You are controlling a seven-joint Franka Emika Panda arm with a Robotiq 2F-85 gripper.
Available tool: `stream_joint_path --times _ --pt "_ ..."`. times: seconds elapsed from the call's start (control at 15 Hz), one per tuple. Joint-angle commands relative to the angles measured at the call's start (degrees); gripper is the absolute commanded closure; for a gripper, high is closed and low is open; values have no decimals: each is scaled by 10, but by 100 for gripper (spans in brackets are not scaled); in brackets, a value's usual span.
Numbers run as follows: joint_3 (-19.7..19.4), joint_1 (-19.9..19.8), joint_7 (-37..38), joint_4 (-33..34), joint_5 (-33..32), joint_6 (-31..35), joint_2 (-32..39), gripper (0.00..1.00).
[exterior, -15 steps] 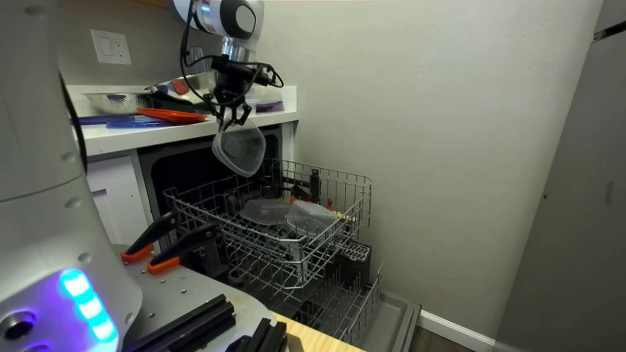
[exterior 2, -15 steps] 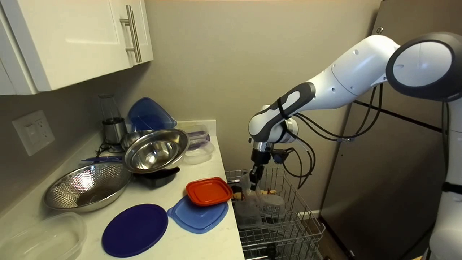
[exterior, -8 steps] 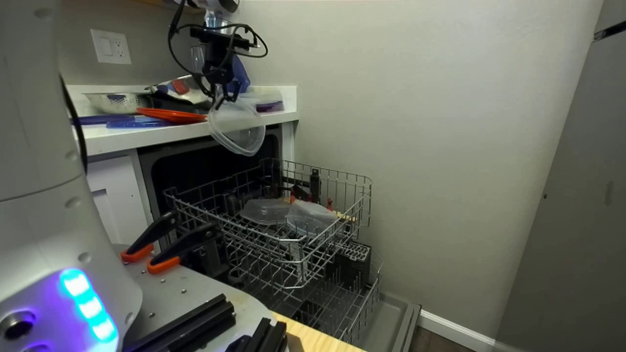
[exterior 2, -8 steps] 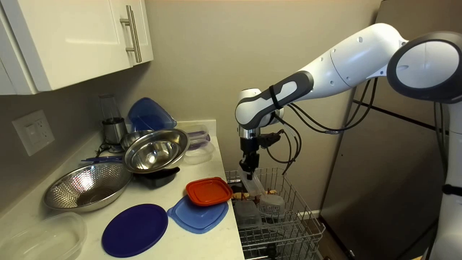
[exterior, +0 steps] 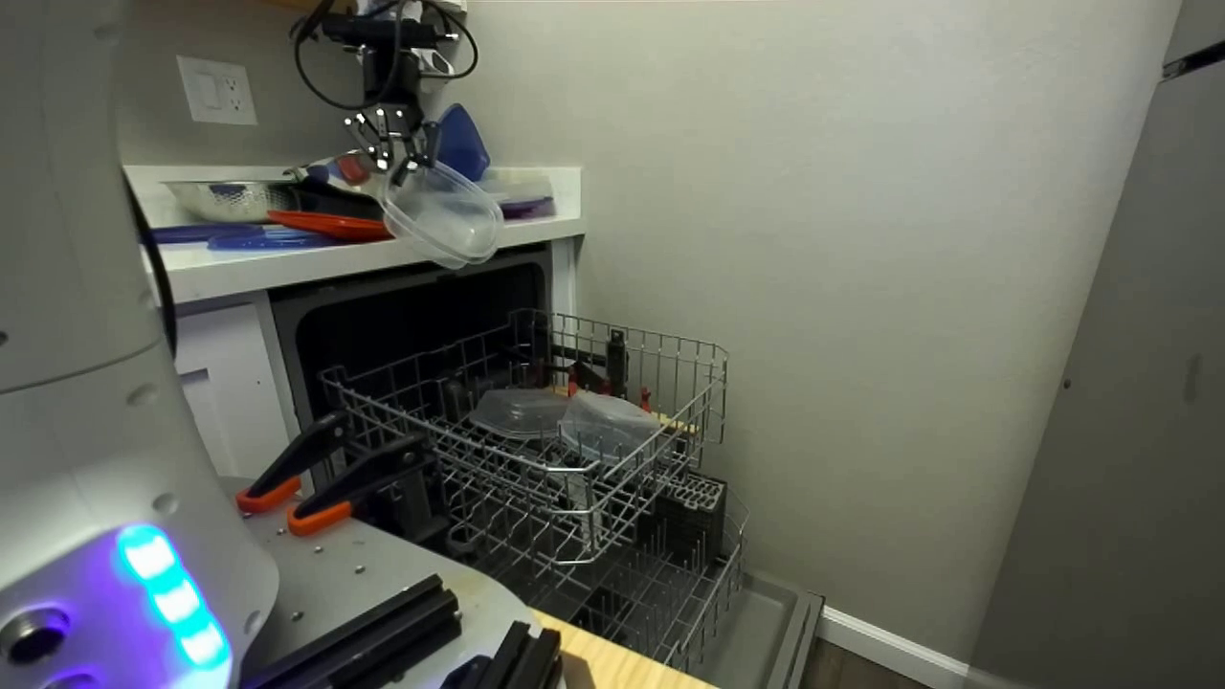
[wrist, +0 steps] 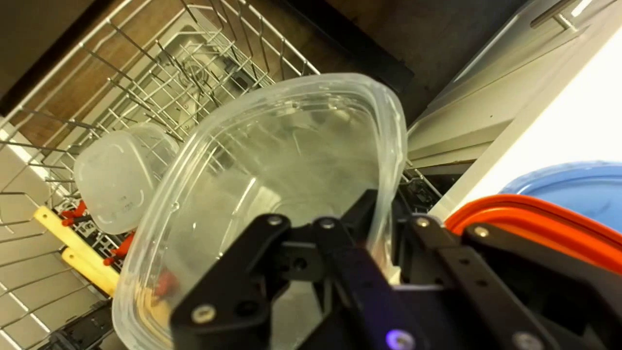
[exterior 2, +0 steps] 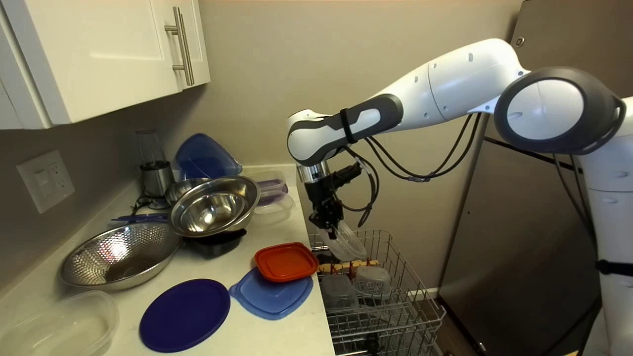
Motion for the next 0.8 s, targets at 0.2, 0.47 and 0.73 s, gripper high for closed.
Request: stream_joint_path --times 0.2,0.47,0.73 --pt "-11 67 75 185 -66 -172 121 98" --pt "-21 111 56 280 -123 -269 185 98" --pt "-40 142 47 342 -156 -323 225 98"
